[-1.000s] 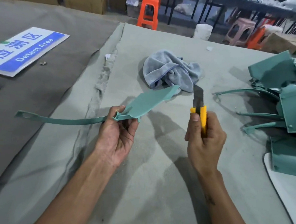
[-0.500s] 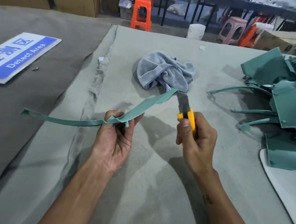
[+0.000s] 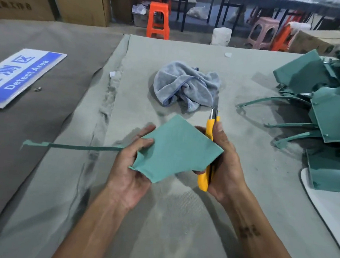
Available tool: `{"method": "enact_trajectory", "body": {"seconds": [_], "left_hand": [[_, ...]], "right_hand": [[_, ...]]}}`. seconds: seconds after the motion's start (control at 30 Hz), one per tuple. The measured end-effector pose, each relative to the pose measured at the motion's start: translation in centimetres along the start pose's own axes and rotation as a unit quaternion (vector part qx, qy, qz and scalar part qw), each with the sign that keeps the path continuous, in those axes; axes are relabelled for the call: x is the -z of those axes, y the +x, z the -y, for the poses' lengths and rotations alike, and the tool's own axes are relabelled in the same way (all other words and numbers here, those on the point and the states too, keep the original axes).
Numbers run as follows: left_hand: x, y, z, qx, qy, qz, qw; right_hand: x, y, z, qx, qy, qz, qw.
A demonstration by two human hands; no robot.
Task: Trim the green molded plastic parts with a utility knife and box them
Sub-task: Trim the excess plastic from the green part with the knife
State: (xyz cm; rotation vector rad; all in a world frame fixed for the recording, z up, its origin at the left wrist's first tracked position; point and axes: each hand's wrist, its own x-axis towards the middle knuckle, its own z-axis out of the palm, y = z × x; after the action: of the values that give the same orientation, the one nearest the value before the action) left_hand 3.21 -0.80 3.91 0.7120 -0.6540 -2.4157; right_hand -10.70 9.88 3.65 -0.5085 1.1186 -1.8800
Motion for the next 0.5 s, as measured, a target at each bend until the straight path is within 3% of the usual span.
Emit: {"method": "enact_trajectory", "body": {"seconds": [0.13,0.23,0.3,0.33,0.37,0.4,0.5], "left_hand": [[0.0,0.2,0.3,0.008,0.064,-0.016,0.998],[0.0,0.6,0.5,-0.001,0.004,-0.002,1.0],[0.4,0.9,0.9,-0.061,-0.003,0.017,0.998],[0.7,0.9,1.2,-0.119,0.058,0.012,0.991],[0.9,0.8,1.6,-0.191,0.165,0.008,0.968],[1.1,0.7,2.1,-0.259,0.286,0.02,0.922],[1.4,0.9,3.5,-0.392,0.538,0.082,0.742]], "right_hand": [[0.9,-0.7,0.9,-0.025,0.017,-0.022,0.999],[1.4,-0.6,1.1,0.015,0.091,-0.06,0.994],[1.4,-0.3,1.2,0.074,0.099,-0.09,0.988],[1.3,-0.2,1.3,0.101,0.082,-0.107,0.986],[1.5,-0.2,1.3,0.127,0.06,-0.118,0.983],[1.5,-0.2,1.3,0.138,0.042,-0.124,0.982],[1.3,-0.4,1.1,0.153,0.022,-0.097,0.983]]}}
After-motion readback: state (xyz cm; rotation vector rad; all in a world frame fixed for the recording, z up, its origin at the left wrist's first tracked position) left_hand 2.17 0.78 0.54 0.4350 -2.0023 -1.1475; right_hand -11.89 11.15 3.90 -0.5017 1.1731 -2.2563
